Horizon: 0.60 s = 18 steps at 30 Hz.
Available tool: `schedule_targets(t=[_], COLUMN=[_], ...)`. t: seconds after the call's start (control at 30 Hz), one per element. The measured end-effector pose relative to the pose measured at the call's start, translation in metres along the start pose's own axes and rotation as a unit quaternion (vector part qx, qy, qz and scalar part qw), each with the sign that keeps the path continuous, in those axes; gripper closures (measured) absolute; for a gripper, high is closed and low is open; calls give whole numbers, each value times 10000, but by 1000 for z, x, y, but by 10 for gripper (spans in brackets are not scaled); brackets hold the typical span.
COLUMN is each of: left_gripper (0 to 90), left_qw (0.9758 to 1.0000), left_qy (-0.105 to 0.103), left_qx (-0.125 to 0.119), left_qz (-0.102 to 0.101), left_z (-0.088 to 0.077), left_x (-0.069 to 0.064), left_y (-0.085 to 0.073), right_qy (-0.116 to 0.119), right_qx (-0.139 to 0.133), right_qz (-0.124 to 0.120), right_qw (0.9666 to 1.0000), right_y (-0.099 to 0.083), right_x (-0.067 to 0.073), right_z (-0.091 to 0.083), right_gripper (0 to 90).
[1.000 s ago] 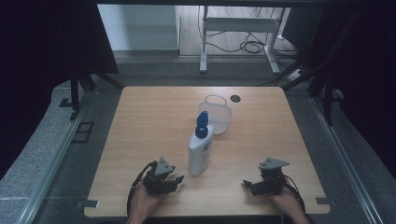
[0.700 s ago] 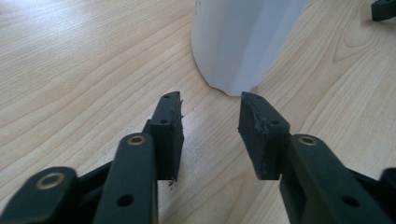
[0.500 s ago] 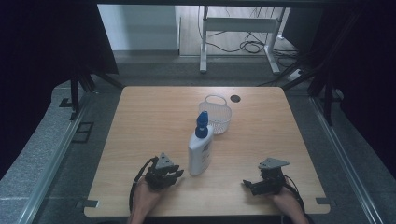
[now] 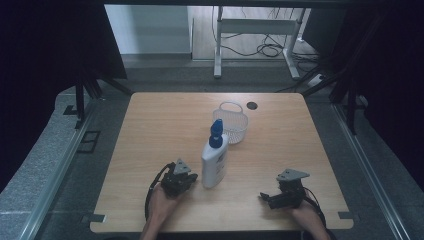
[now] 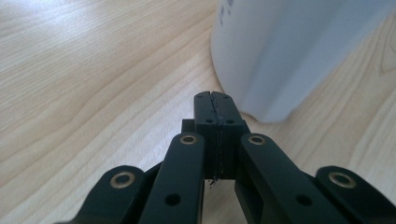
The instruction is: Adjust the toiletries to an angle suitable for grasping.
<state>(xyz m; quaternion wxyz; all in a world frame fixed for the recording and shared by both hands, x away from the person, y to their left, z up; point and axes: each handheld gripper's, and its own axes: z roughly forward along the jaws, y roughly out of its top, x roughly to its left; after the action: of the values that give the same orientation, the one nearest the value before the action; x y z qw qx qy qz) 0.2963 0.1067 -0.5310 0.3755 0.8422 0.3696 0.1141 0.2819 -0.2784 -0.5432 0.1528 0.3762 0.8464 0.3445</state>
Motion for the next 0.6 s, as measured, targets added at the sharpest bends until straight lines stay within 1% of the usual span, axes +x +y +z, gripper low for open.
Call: schedule_targets(t=[0.03, 0.23, 0.37, 0.4, 0.53, 0.6], left_gripper=[892, 892, 891, 892, 891, 891], left_qw=[10000, 10000, 9999, 9999, 9999, 9998], left_qy=[-13, -34, -60, -40, -96, -124], left_qx=[-4, 5, -25, -17, -11, 10], left_qz=[-24, 25, 81, 92, 101, 140], left_z=[2, 11, 12, 12, 12, 12], left_x=[0, -1, -3, -4, -6, -8], left_y=[1, 3, 4, 4, 5, 5], right_qy=[0, 4, 5, 5, 6, 8], right_qx=[0, 1, 0, 0, -1, 0], right_qz=[-1, -6, -7, -8, -11, -11], right_qw=[10000, 10000, 10000, 10000, 10000, 10000], right_y=[0, 0, 0, 0, 0, 0], right_x=[0, 0, 0, 0, 0, 0], right_z=[0, 0, 0, 0, 0, 0], right_gripper=[0, 0, 0, 0, 0, 0])
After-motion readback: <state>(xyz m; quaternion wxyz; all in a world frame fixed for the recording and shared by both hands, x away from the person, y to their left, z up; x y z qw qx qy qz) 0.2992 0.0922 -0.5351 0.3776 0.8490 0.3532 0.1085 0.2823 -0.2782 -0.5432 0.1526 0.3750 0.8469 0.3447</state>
